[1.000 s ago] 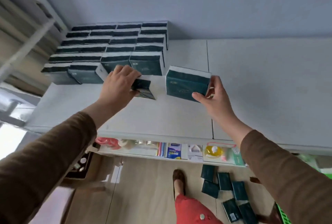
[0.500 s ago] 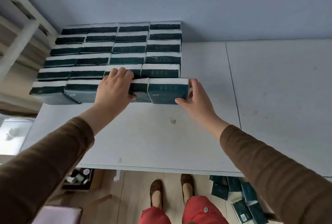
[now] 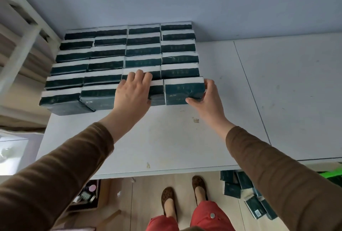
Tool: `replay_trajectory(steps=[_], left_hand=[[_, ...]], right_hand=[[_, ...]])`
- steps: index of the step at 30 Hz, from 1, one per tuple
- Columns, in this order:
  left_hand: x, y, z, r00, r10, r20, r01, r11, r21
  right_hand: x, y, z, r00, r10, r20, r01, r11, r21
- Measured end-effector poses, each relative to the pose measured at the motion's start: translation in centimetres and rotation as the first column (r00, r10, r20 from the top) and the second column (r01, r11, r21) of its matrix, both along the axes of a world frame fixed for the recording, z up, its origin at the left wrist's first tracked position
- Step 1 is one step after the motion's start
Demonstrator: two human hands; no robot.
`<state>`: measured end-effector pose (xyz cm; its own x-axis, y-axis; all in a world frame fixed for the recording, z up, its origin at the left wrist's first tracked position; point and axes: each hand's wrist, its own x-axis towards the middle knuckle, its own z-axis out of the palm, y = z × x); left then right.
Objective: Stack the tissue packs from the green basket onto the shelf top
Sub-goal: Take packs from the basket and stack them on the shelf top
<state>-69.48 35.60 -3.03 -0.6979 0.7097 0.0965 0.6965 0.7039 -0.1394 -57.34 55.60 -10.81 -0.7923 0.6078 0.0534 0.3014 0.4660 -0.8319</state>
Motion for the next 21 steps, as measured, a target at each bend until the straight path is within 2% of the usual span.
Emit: replay_trajectory(steps=[4,10,16,21], left_hand=[[1.1,-0.1,0.0,0.995,-0.077,-0.061,0.078,0.997,0.011],[4.8,3.9,1.1,0.963,-0.259,-0.066,0.266,0.957,0.118],[11.5,10.6,1.5,0.909,-0.416,-0.021,0.414,0.895,0.168],[21.2,17.5,0.6,0.825,-0.564,0.025,0.549,0.812,0.201]], right_hand=[[0.9,0.0,0.5,0.998,-0.009,0.063,0.01,1.0,-0.009],[6.3,1.0,2.4,0.992,-0.111,0.059,0.101,0.984,0.143],[17.0,4.5,3.8,0.966,-0.249,0.069,0.233,0.955,0.184],[29.4,8.5,3.7,0.912,-0.402,0.082,0.378,0.9,0.217]])
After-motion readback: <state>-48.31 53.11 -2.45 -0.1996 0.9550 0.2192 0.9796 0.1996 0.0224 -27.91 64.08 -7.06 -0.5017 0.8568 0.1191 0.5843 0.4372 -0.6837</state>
